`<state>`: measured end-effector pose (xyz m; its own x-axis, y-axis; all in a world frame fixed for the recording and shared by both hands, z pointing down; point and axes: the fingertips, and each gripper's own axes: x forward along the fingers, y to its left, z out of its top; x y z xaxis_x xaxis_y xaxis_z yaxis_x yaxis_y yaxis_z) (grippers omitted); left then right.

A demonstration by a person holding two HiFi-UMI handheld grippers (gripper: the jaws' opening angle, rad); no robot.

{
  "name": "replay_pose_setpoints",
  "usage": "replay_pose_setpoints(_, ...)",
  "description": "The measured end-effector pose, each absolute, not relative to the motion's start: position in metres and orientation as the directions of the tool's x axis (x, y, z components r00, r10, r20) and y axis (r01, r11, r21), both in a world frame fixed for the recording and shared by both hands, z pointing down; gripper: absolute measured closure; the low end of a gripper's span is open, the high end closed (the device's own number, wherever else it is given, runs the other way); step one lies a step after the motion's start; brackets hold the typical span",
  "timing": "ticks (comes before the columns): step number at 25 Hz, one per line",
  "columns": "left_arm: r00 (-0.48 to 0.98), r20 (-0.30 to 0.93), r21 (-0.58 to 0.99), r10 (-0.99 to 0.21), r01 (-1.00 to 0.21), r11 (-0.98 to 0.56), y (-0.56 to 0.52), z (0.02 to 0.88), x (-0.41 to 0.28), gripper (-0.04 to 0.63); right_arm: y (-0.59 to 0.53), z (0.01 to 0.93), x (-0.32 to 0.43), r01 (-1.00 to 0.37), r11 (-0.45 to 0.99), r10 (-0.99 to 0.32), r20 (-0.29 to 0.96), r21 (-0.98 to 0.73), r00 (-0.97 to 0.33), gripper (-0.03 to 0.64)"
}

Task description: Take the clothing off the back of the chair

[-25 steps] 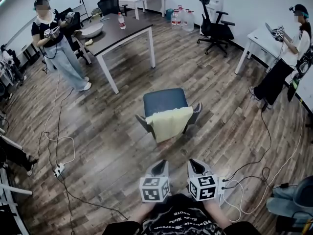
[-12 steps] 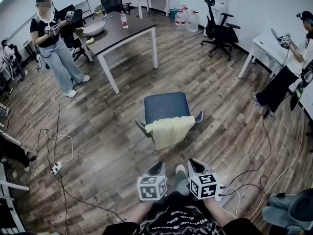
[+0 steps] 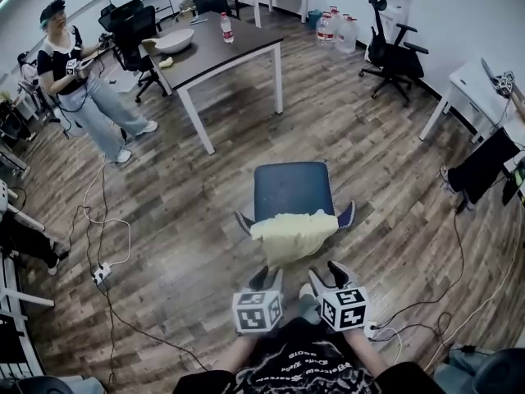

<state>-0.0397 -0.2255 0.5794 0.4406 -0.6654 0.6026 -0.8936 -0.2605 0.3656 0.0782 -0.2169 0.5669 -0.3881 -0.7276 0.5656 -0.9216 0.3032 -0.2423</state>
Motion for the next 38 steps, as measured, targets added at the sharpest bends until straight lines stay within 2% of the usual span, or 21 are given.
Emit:
replay_pose_setpoints(5,0.433,0.619,0.367,-0.655,-0.897,-0.247,-0.244,0.588,-0.035,0.398,-0.24,0.574,0.085,-0.92,0.268,-0.727,0.566,-0.285,-0.388,0.308)
replay_pose_setpoints(8,0.404,0.647,0.345,-0.646,-0.911,-0.225,-0.254,0.598,-0.037,0.364,-0.251,0.582,0.087,-0.918,0.238,-0.719,0.578,-0.319,-0.387,0.272)
replay_pose_setpoints(14,0.345,0.724,0.28,-0.597,-0.938,-0.204,-0.267,0.621,-0.042,0.332,-0.267,0.602,0.089,-0.923,0.271,-0.676,0.628,-0.274,-0.385,0.267)
replay_pose_setpoints(22,0.349,0.724,0.314,-0.595,-0.935,-0.166,-0.288,0.632,-0.041,0.318,-0.294,0.618,0.09,-0.925,0.253,-0.664,0.644,-0.285,-0.38,0.258)
replay_pose_setpoints(31,0.4,0.742,0.372,-0.538,-0.913,-0.165,-0.313,0.648,-0.033,0.318,-0.312,0.628,0.084,-0.921,0.263,-0.632,0.67,-0.287,-0.389,0.258)
replay_pose_setpoints(38,0.457,0.711,0.435,-0.534,-0.883,-0.175,-0.32,0.651,-0.028,0.33,-0.318,0.631,0.08,-0.911,0.242,-0.641,0.65,-0.334,-0.409,0.259)
